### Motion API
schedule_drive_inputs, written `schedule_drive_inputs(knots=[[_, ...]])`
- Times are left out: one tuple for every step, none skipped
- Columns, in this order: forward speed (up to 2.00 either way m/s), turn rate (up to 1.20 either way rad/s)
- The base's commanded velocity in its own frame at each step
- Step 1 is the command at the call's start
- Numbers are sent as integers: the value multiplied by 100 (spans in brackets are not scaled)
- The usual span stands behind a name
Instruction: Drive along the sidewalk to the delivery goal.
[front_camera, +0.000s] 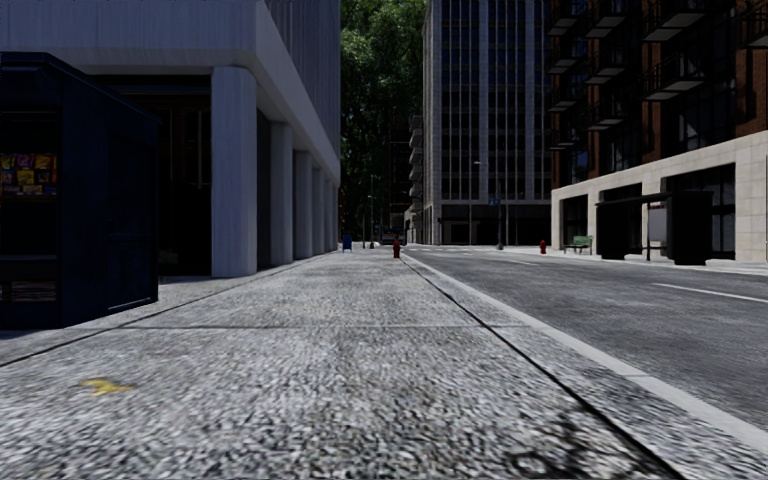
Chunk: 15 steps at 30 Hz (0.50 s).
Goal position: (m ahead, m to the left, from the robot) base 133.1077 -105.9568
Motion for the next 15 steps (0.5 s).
schedule_drive_inputs(knots=[[200,0],[200,0],[200,0],[200,0],[200,0],[200,0],[200,0],[200,0],[200,0],[200,0],[200,0],[200,0],[200,0],[200,0],[200,0]])
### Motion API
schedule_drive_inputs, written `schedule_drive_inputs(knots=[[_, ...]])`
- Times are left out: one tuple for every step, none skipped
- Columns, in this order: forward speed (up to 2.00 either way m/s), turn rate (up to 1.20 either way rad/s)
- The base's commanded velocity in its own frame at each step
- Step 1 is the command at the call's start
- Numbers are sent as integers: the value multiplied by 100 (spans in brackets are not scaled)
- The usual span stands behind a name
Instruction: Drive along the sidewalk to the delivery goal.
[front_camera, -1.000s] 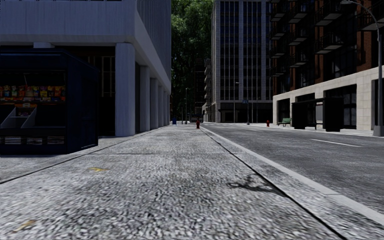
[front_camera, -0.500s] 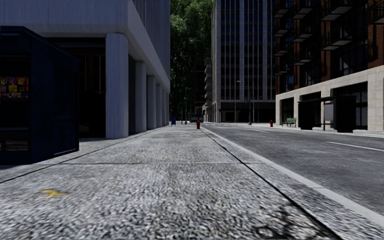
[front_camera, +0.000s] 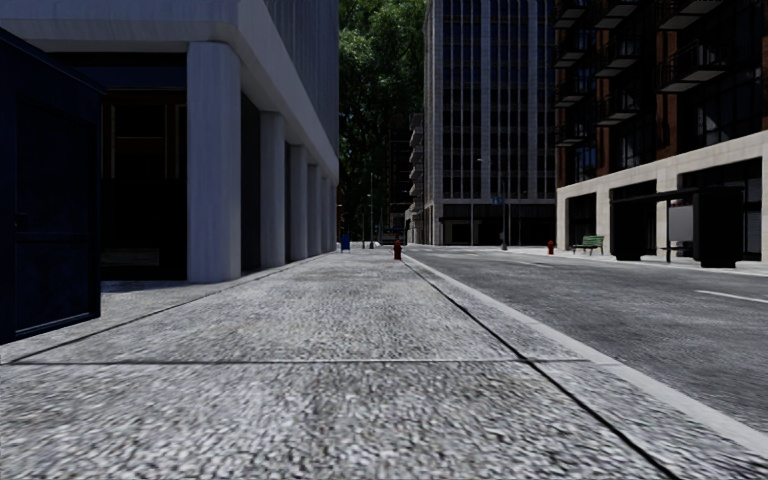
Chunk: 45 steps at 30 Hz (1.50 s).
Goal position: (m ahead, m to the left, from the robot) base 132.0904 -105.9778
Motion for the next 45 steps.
schedule_drive_inputs(knots=[[200,0],[200,0],[200,0],[200,0],[200,0],[200,0],[200,0],[200,0],[200,0],[200,0],[200,0],[200,0],[200,0],[200,0],[200,0],[200,0],[200,0],[200,0],[200,0],[200,0],[200,0],[200,0],[200,0],[200,0],[200,0],[200,0],[200,0],[200,0],[200,0],[200,0],[200,0],[200,0],[200,0],[200,0],[200,0],[200,0],[200,0],[200,0],[200,0],[200,0],[200,0],[200,0],[200,0],[200,0],[200,0]])
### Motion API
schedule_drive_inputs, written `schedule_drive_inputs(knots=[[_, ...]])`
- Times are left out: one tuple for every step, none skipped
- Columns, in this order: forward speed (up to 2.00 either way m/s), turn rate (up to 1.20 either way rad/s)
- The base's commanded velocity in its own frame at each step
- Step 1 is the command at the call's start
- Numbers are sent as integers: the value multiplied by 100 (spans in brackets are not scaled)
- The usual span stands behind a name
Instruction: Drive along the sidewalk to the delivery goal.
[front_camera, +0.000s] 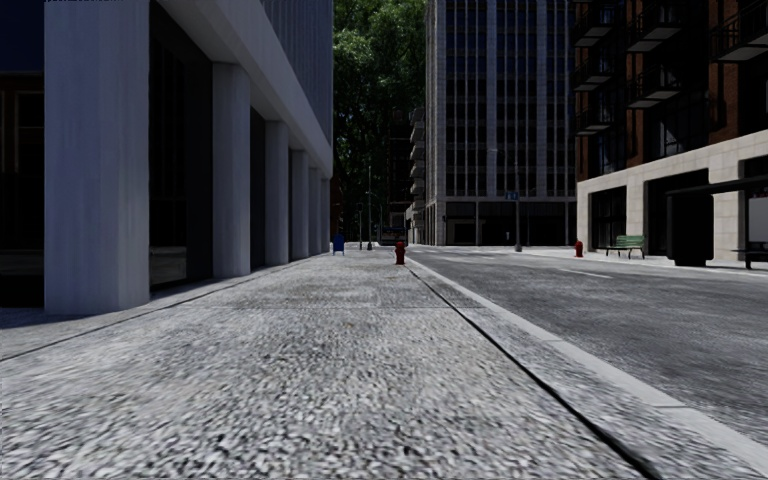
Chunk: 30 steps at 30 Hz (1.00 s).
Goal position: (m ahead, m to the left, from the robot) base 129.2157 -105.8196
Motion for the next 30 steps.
schedule_drive_inputs(knots=[[200,0],[200,0],[200,0],[200,0],[200,0],[200,0],[200,0],[200,0],[200,0],[200,0],[200,0],[200,4],[200,4],[200,6],[200,8],[200,8],[200,11],[200,15],[200,15],[200,18],[200,18],[200,19],[200,19],[200,19],[200,21],[200,22],[200,23],[200,23],[200,23],[200,23]])
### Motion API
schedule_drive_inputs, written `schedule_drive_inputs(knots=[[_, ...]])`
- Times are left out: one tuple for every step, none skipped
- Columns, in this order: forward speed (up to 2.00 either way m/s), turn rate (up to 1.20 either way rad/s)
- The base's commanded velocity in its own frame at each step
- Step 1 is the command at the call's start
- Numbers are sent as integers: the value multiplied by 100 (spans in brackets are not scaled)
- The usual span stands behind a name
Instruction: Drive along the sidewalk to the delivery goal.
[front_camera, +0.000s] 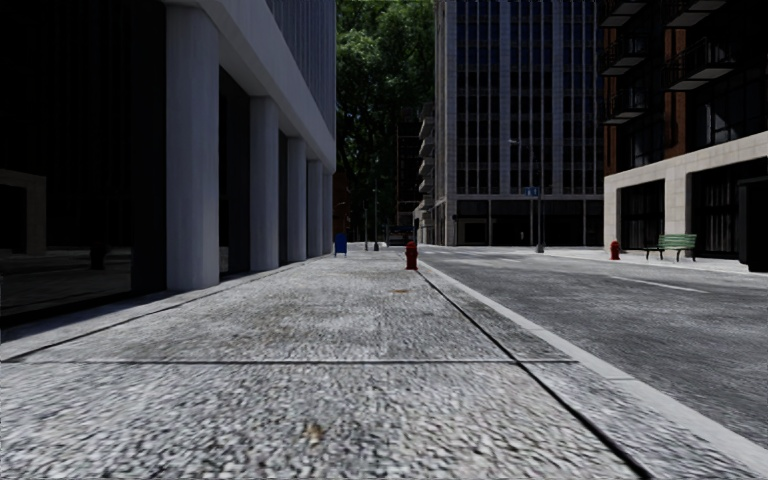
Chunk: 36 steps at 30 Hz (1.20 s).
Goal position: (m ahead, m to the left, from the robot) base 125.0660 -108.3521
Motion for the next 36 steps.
schedule_drive_inputs(knots=[[200,23],[200,23],[200,23],[200,23],[200,23],[200,23],[200,23],[200,23],[200,12],[200,12],[200,0],[200,0],[200,0],[200,0],[200,0],[200,0],[200,0],[200,0],[200,0],[200,0],[200,0],[200,0],[200,0],[200,0],[200,0],[200,0],[200,0],[200,0],[200,0],[200,0],[200,0],[200,0],[200,0],[200,0],[200,0],[200,0]])
